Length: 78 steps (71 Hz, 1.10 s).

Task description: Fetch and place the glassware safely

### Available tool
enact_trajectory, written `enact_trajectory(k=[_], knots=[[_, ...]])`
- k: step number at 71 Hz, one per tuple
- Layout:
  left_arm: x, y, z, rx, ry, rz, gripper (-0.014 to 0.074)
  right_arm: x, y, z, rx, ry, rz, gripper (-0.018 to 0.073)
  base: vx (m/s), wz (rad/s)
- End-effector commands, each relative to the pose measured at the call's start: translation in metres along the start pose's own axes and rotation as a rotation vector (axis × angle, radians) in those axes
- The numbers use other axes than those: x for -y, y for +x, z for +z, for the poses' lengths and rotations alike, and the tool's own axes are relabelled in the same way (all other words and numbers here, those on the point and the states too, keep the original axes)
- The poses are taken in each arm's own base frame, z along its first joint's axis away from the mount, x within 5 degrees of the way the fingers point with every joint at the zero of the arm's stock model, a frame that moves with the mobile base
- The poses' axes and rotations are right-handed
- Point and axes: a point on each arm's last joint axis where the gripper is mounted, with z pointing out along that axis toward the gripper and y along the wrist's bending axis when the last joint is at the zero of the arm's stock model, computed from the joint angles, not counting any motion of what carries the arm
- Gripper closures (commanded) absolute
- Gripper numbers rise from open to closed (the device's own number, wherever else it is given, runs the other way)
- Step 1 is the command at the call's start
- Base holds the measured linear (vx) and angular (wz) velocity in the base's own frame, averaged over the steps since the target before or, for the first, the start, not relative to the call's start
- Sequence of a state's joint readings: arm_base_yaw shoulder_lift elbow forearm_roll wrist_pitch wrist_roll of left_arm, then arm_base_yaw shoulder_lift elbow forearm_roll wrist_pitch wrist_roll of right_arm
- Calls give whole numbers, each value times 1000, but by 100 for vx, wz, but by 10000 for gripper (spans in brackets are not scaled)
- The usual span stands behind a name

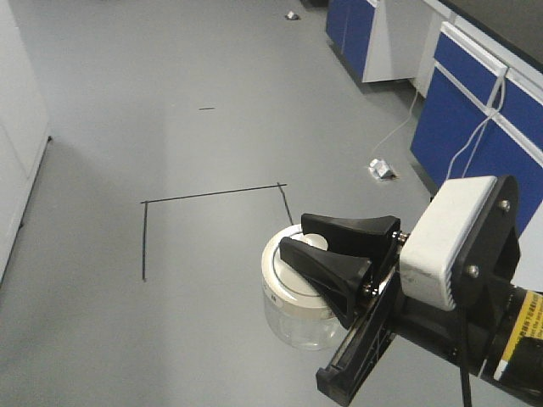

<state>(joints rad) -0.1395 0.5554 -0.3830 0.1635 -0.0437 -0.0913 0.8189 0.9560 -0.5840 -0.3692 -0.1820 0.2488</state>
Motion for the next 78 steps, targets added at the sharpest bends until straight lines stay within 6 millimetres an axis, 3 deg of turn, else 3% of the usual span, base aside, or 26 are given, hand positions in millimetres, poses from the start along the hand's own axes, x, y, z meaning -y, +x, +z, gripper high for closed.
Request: enact_trajectory(k=[1, 42, 78], knots=[[1, -15, -1, 97, 11, -16, 603, -1, -23, -5, 147, -19, -1, 560, 18, -24], [1, -15, -1, 97, 11, -16, 603, -1, -23, -5, 147, -19, -1, 560, 28, -13], [1, -15, -1, 97, 11, -16, 603, -1, -23, -5, 147, -19, -1, 560, 42, 22]])
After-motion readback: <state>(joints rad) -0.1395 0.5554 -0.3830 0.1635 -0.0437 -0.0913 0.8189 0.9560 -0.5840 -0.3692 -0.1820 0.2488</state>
